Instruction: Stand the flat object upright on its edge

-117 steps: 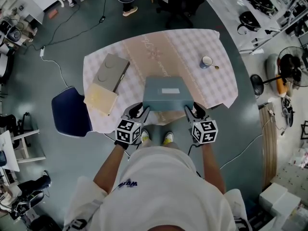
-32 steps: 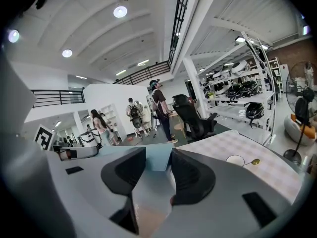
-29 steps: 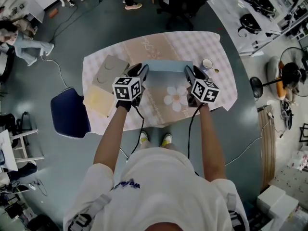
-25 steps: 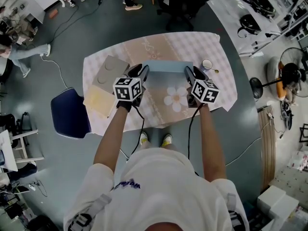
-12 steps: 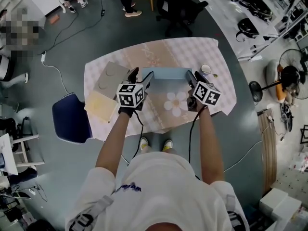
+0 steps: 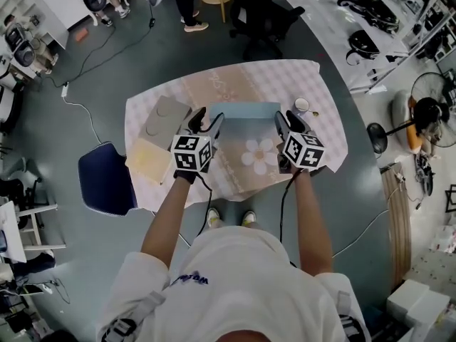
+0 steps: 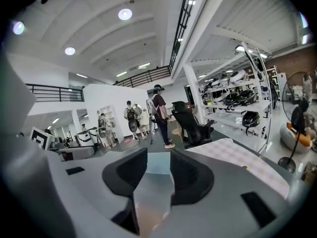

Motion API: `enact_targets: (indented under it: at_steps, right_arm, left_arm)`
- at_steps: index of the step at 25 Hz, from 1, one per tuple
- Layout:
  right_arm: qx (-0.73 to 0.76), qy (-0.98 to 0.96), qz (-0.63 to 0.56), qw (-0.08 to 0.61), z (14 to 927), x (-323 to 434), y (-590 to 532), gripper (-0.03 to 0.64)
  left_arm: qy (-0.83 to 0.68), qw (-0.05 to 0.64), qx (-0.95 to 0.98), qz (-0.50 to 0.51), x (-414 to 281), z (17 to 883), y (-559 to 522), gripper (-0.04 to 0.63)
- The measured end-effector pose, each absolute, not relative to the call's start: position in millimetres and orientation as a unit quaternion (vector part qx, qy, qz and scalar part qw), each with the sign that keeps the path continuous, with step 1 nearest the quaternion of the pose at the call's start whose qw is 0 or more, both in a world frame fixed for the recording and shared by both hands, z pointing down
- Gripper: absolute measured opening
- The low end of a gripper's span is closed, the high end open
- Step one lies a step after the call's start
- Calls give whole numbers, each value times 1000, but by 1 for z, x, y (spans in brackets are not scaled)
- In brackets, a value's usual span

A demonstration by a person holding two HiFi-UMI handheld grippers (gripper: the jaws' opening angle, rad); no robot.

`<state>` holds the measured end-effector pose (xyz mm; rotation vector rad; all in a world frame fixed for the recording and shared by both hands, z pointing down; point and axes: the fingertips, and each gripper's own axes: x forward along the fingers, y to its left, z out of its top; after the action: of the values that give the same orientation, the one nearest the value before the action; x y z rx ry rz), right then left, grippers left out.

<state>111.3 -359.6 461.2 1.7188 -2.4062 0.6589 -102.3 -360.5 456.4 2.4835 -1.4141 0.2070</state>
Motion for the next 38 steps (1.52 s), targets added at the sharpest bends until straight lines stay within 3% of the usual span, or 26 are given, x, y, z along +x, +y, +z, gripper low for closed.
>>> enact_targets:
  at_steps: [8,13,23,38]
  right_arm:
    - [558,-817,136,44,412,97,-308,71]
    - [539,-834,116,21,378,76,-264,29]
    - [540,-837,92,8,346,76,-214,3]
    - [561,-823,86,12,346,89,-197,3]
  left_arm:
    - [-484,90,869,45,-98,419,-300,142]
    - [-474,77,877,17,-97,389,-264,133]
    - [-476,37,879,24,-107,367,-230,5]
    - [-487,32,873,23,-124,361,-213,2]
